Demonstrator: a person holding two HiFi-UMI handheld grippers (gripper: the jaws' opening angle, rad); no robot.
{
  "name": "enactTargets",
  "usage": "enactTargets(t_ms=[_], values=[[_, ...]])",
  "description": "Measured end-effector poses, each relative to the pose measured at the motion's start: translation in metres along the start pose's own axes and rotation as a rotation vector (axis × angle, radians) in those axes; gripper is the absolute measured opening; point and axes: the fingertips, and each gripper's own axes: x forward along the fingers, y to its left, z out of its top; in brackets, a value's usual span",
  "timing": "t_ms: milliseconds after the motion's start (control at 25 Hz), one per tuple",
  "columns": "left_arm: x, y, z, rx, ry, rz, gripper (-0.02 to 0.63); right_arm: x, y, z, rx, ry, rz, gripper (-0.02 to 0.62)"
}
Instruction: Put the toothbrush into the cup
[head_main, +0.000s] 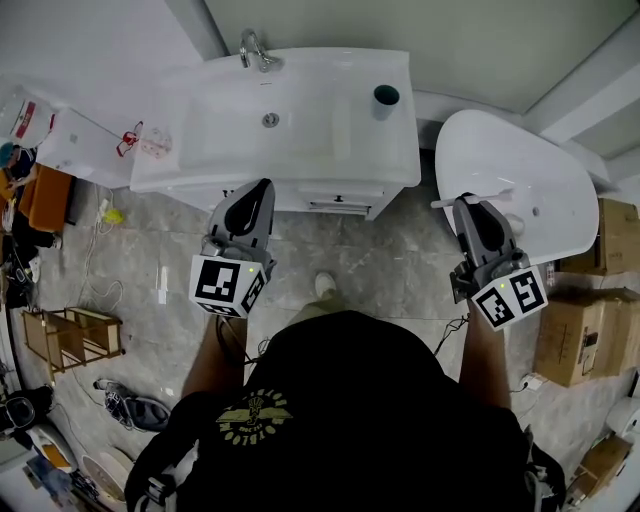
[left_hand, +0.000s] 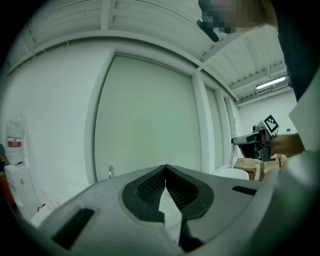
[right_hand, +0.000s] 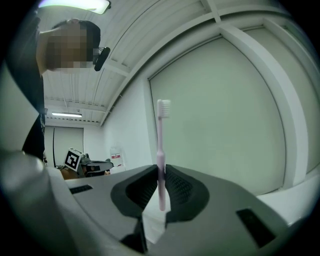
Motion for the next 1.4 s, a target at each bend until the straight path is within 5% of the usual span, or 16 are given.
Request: enactTargets(t_ms=[680,1400], values=[[0.019,0.067,-0.002,-0.006,-0.03,-0.043,0.011,0.049,0.027,0.024,-0.062,-0.001,-0.044,0.049],[0.04,0.067,-0.001,0.003,-0.025,-0.035,0.012,0.053,0.006,0.02,-0.037,-0.017,-0.06,0.049]])
